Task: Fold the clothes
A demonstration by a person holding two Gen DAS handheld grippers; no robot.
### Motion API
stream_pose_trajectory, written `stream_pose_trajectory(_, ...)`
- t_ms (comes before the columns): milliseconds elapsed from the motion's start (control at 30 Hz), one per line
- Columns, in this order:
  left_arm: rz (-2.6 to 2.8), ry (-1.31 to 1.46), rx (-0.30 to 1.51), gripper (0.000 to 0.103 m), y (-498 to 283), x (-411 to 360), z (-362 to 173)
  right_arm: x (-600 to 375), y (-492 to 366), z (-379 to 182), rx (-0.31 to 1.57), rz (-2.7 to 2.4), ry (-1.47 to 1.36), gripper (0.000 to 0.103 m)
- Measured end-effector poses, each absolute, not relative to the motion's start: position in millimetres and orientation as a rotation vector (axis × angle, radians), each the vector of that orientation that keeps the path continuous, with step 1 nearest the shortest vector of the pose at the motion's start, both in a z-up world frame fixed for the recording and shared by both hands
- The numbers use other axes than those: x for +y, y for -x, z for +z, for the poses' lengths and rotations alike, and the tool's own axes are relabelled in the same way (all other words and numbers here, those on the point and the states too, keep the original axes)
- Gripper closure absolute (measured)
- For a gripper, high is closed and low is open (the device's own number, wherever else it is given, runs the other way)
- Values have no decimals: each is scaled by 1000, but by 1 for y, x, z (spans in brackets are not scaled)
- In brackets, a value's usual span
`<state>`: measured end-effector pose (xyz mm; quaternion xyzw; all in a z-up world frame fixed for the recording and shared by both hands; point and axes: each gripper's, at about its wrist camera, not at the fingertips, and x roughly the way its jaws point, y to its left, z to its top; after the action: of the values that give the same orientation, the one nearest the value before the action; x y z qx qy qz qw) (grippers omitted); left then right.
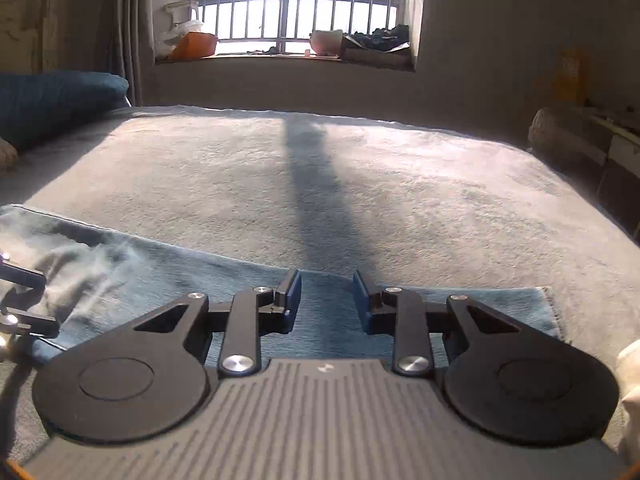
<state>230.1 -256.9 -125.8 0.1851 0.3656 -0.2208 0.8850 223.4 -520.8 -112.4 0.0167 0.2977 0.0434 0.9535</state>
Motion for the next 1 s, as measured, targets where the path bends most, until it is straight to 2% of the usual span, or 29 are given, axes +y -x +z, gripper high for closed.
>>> stream_pose_trajectory(100, -461, -401, 748, 50, -226, -257, -126, -549, -246, -134, 684, 50, -137, 95)
stream_pose_trajectory(133, -464, -401, 744, 50, -225, -256, -126, -564, -249, -140, 684, 1, -151, 103)
stream_pose_trajectory(333, -459, -374, 751, 46, -227, -252, -127, -624, -261, -141, 691, -426, -39, 103)
stream_pose_trajectory(433, -459, -389, 752, 44, -228, -254, -125, -610, -243, -129, 665, -323, -55, 97)
stream_pose_trajectory(533, -458, -394, 757, 42, -230, -254, -125, -595, -224, -127, 709, -150, -109, 100)
stream_pose_trajectory(633, -455, -386, 770, 42, -231, -254, -124, -604, -208, -135, 728, -299, 18, 100)
stream_pose_trajectory(700, -451, -384, 777, 41, -232, -255, -124, -611, -198, -140, 722, -427, 125, 95)
stream_pose_trajectory(733, -449, -383, 780, 41, -233, -255, -124, -611, -192, -139, 706, -449, 154, 99)
stream_pose_trajectory(767, -445, -378, 783, 41, -234, -256, -124, -605, -184, -132, 670, -408, 147, 95)
stream_pose_trajectory(833, -435, -364, 790, 40, -236, -257, -124, -593, -171, -121, 614, -316, 129, 94)
stream_pose_trajectory(933, -419, -356, 801, 39, -237, -258, -123, -577, -165, -121, 628, -120, 89, 94)
stream_pose_trajectory(1000, -411, -356, 809, 38, -238, -259, -122, -591, -169, -134, 696, -164, 48, 94)
